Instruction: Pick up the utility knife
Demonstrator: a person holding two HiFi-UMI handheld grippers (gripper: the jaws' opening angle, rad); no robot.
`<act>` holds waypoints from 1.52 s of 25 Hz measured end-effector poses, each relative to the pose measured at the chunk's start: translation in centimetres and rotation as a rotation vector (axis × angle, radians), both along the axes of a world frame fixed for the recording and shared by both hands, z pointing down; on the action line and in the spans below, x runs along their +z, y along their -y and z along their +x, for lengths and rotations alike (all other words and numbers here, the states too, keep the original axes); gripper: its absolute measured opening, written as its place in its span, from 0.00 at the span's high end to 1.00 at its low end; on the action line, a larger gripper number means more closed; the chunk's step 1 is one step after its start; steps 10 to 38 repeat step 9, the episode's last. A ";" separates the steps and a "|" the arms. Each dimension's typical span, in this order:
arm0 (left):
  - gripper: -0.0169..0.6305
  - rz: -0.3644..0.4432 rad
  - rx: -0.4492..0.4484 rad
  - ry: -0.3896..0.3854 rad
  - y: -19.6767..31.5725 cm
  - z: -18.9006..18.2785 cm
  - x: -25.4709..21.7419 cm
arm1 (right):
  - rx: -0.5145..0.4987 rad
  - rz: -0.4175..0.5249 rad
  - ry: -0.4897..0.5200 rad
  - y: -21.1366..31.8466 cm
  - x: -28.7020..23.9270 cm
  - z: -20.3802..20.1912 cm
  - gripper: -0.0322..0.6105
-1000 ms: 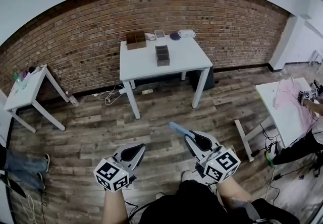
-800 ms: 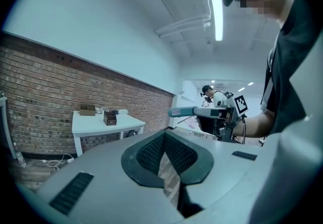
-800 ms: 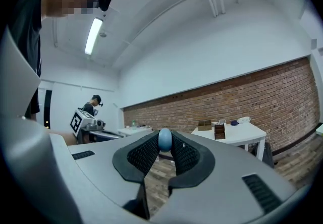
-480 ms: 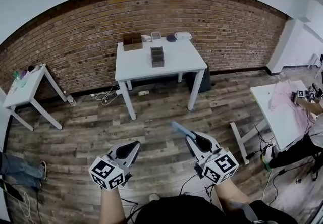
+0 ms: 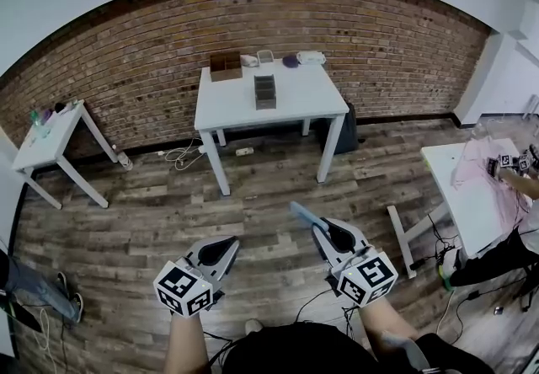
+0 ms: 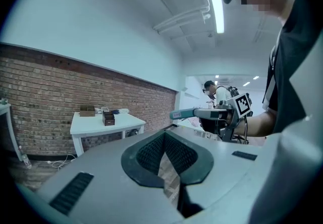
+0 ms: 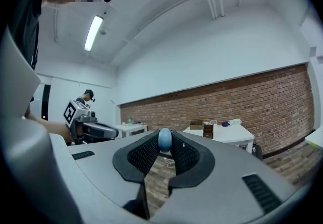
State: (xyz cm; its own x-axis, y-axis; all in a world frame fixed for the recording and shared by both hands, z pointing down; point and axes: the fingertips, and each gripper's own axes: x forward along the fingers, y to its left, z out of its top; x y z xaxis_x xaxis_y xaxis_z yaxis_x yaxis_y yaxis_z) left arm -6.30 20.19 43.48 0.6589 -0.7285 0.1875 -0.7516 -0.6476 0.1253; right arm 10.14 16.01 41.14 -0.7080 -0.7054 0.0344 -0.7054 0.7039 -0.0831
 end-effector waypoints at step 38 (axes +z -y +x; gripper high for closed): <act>0.98 -0.015 0.012 0.007 -0.7 0.4 1.0 | -0.013 -0.007 0.017 -0.8 0.0 0.2 0.84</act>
